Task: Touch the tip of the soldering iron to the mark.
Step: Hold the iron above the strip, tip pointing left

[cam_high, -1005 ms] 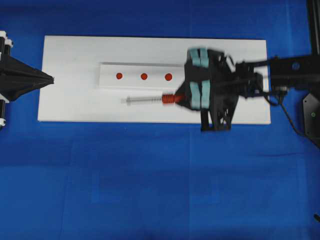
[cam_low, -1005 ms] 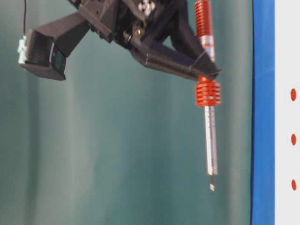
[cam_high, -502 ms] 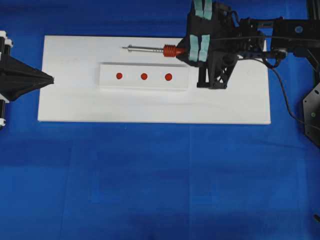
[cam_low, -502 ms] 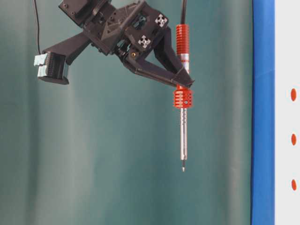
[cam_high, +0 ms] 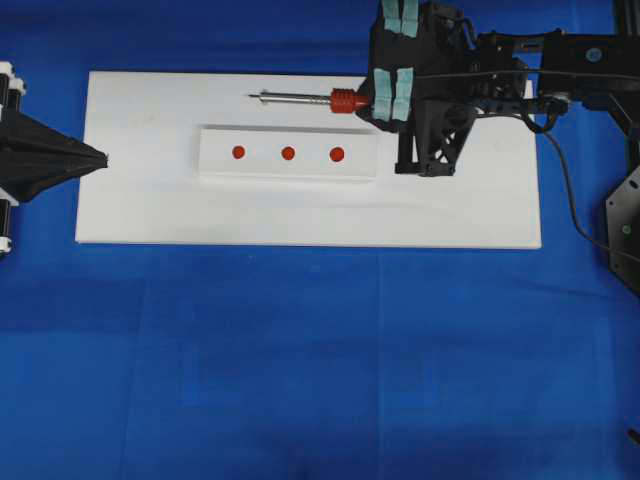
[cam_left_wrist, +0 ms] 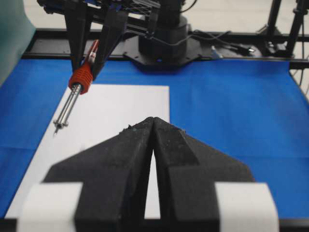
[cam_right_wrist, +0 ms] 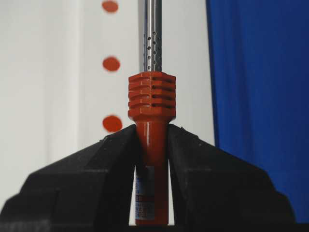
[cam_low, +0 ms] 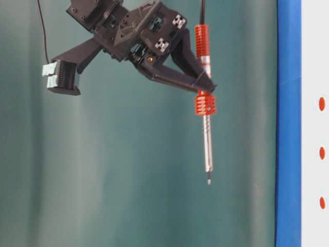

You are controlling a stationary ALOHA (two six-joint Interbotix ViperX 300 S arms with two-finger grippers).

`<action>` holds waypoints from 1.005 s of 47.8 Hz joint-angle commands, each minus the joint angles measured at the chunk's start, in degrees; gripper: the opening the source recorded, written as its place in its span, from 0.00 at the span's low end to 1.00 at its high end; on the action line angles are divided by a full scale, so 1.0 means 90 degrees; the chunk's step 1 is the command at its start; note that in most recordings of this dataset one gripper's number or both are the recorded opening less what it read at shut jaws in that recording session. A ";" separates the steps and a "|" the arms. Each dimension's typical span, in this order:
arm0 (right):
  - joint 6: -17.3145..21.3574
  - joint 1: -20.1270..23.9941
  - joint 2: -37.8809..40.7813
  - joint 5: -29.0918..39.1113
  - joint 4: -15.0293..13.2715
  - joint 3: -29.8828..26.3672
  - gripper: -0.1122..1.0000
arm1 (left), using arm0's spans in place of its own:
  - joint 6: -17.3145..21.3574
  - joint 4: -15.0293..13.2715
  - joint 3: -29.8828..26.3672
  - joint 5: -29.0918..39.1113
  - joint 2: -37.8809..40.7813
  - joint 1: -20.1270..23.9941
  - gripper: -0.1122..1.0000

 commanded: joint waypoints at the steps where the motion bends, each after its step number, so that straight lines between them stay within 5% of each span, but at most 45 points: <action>1: -0.0010 0.0039 -0.0068 0.0215 -0.0010 -0.0186 0.16 | 0.0010 0.0000 -0.0068 -0.0029 0.0029 0.0010 0.10; 16: -0.0010 0.0078 -0.0078 0.1318 0.0010 -0.0244 0.16 | 0.0039 0.0000 -0.0059 -0.0029 0.0020 0.0010 0.10; 48: -0.0010 0.0078 -0.0068 0.1260 0.0010 -0.0264 0.16 | 0.0049 0.0000 -0.0068 -0.0039 0.0029 0.0010 0.10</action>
